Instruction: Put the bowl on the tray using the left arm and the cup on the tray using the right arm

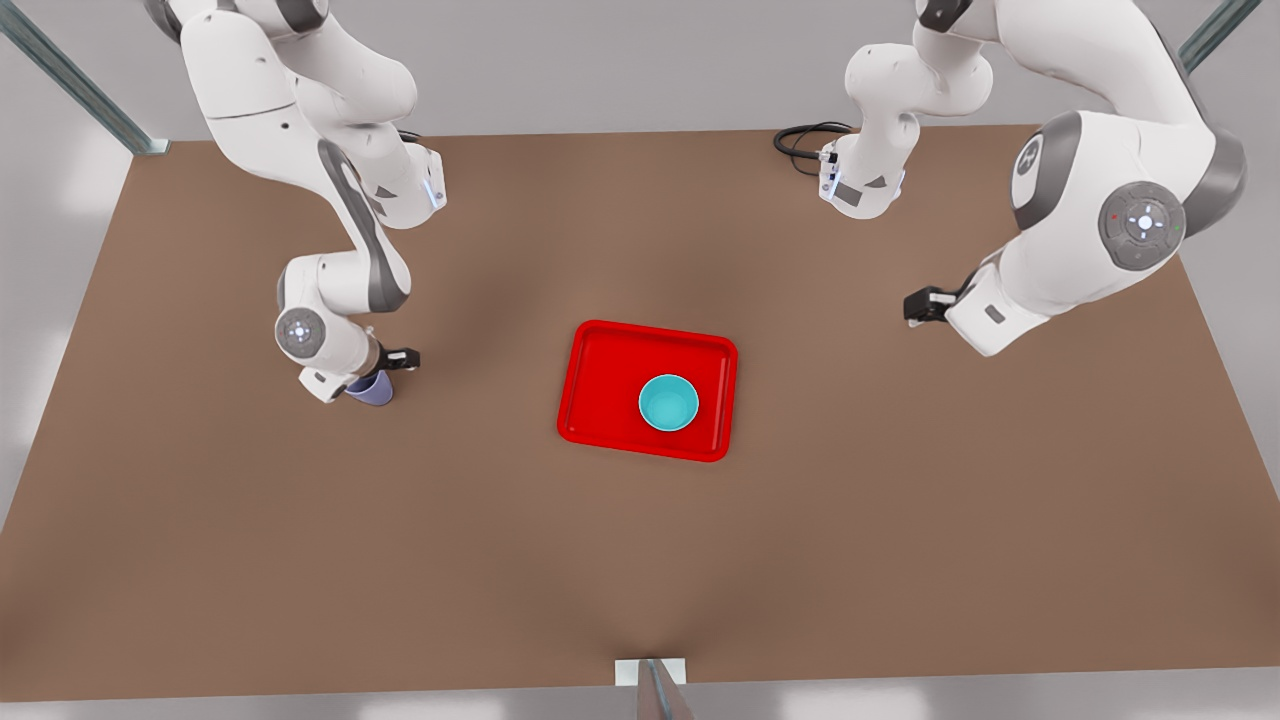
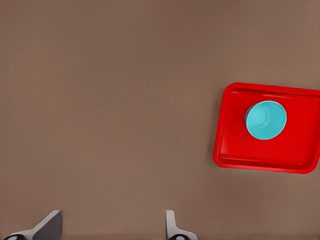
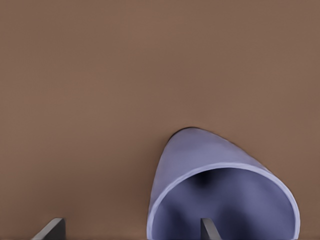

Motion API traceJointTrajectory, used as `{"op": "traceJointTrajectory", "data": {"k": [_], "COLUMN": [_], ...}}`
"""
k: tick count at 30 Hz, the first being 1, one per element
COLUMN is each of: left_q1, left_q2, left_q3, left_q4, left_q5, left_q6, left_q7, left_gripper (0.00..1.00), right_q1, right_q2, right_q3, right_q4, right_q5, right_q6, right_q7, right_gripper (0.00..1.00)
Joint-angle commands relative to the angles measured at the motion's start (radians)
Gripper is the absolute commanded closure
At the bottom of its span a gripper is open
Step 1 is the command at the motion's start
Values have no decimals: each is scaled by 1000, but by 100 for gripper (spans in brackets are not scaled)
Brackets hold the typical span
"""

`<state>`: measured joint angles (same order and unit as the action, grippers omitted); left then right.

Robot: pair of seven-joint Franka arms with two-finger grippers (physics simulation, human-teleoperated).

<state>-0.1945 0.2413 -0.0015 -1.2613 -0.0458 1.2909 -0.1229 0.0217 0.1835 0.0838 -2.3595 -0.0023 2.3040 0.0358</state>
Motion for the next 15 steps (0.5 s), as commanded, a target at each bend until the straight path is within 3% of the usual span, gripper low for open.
{"op": "traceJointTrajectory", "data": {"k": [1,11,14,15], "left_q1": [1,-17,-17,-19], "left_q2": [1,1,1,1], "left_q3": [0,0,0,0], "left_q4": [0,0,0,0], "left_q5": [0,1,0,-2], "left_q6": [-2,1,2,1], "left_q7": [3,3,2,2], "left_gripper": [0,0,0,0], "right_q1": [0,1,1,1], "right_q2": [16,44,44,44], "right_q3": [-1,1,-1,1], "right_q4": [3,8,16,22], "right_q5": [1,1,1,1], "right_q6": [15,42,34,32], "right_q7": [7,7,6,4], "right_gripper": [0,3,50,59]}}
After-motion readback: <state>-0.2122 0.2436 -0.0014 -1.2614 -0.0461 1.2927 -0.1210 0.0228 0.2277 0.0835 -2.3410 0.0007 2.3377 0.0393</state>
